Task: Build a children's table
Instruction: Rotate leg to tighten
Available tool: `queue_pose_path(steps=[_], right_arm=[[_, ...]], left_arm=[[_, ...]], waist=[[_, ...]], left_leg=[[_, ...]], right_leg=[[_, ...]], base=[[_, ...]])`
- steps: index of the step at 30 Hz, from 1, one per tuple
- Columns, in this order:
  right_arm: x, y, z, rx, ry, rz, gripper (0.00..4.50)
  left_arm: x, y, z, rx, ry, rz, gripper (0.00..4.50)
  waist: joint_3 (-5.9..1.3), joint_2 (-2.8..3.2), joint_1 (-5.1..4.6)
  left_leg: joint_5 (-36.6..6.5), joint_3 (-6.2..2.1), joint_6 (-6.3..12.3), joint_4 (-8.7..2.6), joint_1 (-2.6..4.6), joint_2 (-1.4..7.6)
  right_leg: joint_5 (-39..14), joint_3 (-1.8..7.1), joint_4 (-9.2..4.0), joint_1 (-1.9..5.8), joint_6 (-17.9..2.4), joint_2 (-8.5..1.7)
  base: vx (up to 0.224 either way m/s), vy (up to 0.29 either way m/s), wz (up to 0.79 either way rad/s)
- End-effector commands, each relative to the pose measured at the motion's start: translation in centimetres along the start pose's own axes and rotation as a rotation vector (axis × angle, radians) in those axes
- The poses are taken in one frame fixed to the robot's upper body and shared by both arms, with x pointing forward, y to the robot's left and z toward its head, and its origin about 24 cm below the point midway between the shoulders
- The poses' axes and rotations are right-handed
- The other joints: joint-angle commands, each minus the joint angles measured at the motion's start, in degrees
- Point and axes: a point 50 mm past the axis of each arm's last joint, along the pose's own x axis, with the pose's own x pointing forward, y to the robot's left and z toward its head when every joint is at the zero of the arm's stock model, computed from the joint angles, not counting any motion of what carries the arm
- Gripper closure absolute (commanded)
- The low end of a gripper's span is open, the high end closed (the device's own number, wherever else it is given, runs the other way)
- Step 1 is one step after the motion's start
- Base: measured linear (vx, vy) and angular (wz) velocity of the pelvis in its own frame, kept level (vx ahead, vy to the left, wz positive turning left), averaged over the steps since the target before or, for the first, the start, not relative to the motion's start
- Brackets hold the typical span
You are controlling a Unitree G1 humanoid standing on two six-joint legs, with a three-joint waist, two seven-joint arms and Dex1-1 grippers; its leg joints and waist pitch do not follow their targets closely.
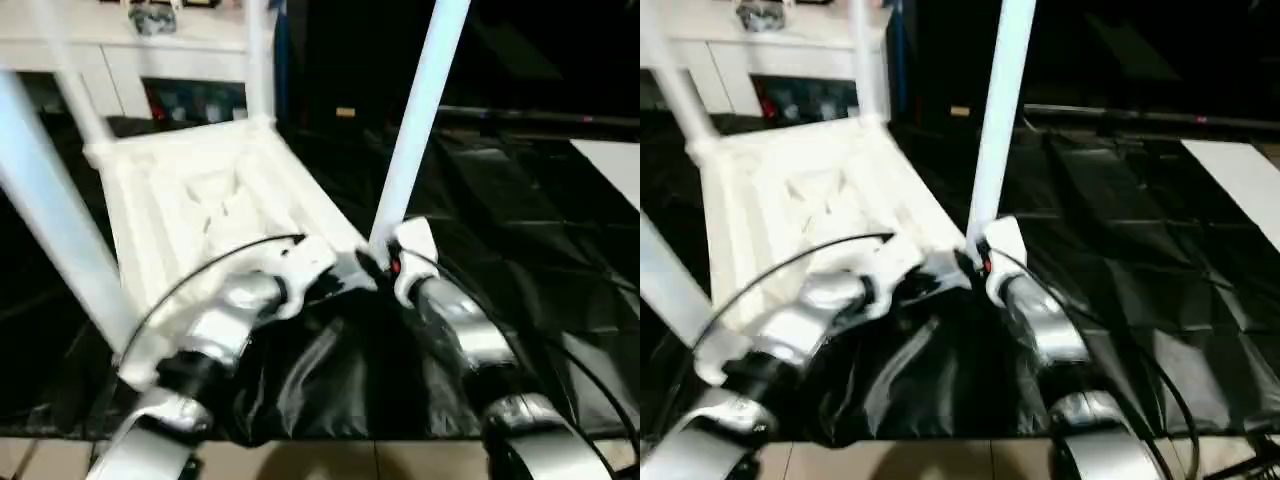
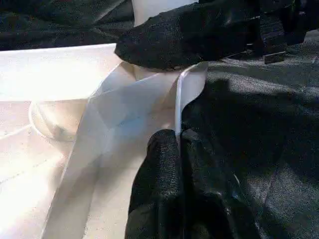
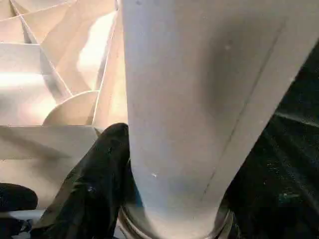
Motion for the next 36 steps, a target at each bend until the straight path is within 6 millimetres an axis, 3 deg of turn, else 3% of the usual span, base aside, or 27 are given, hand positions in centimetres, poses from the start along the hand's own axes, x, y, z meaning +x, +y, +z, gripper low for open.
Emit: queue_pose_path(steps=[1, 8, 13, 19, 23, 30, 34, 35, 36], right_arm=[[1.2, 5.3, -0.7, -0.029, 0.046, 0.243, 1.30], [-0.2, 3.7, -1.4, -0.078, 0.071, 0.363, 0.61], [-1.5, 2.0, -1.7, -0.121, 0.077, 0.441, 0.61], [-4.0, 0.6, -1.2, -0.144, 0.049, 0.660, 0.61], [-5.4, 0.3, -1.3, -0.177, 0.074, 0.789, 0.85], [-6.0, 0.3, -1.1, -0.211, 0.087, 0.847, 1.36], [-6.2, 0.4, -1.1, -0.214, 0.095, 0.875, 1.74], [-6.2, 0.5, -1.1, -0.215, 0.095, 0.877, 1.77], [-6.2, 0.5, -1.1, -0.217, 0.096, 0.882, 1.82]], left_arm=[[2.2, -3.0, 1.6, 0.028, -0.052, -0.128, 4.50], [0.2, -2.2, 0.6, 0.061, -0.075, -0.202, 4.50], [-1.3, -1.7, 0.0, 0.079, -0.086, -0.267, 4.50], [-3.3, -0.8, -0.8, 0.104, -0.074, -0.336, 4.50], [-4.5, -0.2, -1.4, 0.121, -0.045, -0.383, 4.50], [-5.6, 0.5, -1.9, 0.127, -0.020, -0.408, 4.50], [-5.8, 0.7, -2.0, 0.125, -0.015, -0.411, 4.50], [-5.8, 0.7, -2.0, 0.125, -0.015, -0.411, 4.50], [-5.8, 0.7, -2.1, 0.124, -0.015, -0.412, 4.50]], waist=[[-1.89, -0.45, 0.22], [-2.01, -0.62, 0.36], [-2.04, -0.40, 0.64], [-2.40, -0.17, 1.50], [-2.31, -0.19, 1.74], [-2.10, -0.34, 1.66], [-2.24, -0.31, 1.66], [-2.24, -0.68, 1.70], [-2.25, -0.62, 1.71]], left_leg=[[-19.15, -0.03, 0.71, -4.01, -0.41, 0.68], [-18.30, -0.01, 1.54, -4.03, -0.52, 0.85], [-16.53, 0.29, 2.20, -3.93, -0.36, 1.04], [-10.06, 0.56, 4.66, -3.31, -0.33, 1.15], [-10.92, 0.60, 5.27, -3.31, -0.25, 1.17], [-13.72, 0.52, 2.97, -3.66, -0.16, 1.25], [-12.17, 0.52, 3.13, -3.52, -0.20, 1.21], [-11.72, 0.57, 3.38, -3.42, -0.25, 1.17], [-11.36, 0.61, 3.58, -3.39, -0.26, 1.15]], right_leg=[[-22.48, 1.39, -5.78, 1.30, -6.73, -1.91], [-17.74, 1.33, -5.35, 1.78, -8.62, -1.92], [-15.12, 1.53, -5.15, 1.74, -10.14, -1.99], [-1.15, 1.46, -3.50, 2.27, -14.03, -1.62], [-1.61, 1.39, -3.56, 2.43, -14.52, -1.66], [-8.37, 1.53, -4.07, 2.20, -13.00, -1.90], [-5.78, 1.50, -3.75, 2.31, -13.35, -1.83], [-5.49, 1.47, -3.65, 2.34, -13.46, -1.84], [-5.30, 1.49, -3.66, 2.35, -13.50, -1.86]], base=[[0.000, 0.000, 0.00], [0.000, 0.000, 0.00], [0.000, 0.000, 0.00], [0.000, 0.000, 0.00], [0.000, 0.000, 0.00], [0.000, 0.000, 0.00], [0.000, 0.000, 0.00], [0.000, 0.000, 0.00], [0.000, 0.000, 0.00]])
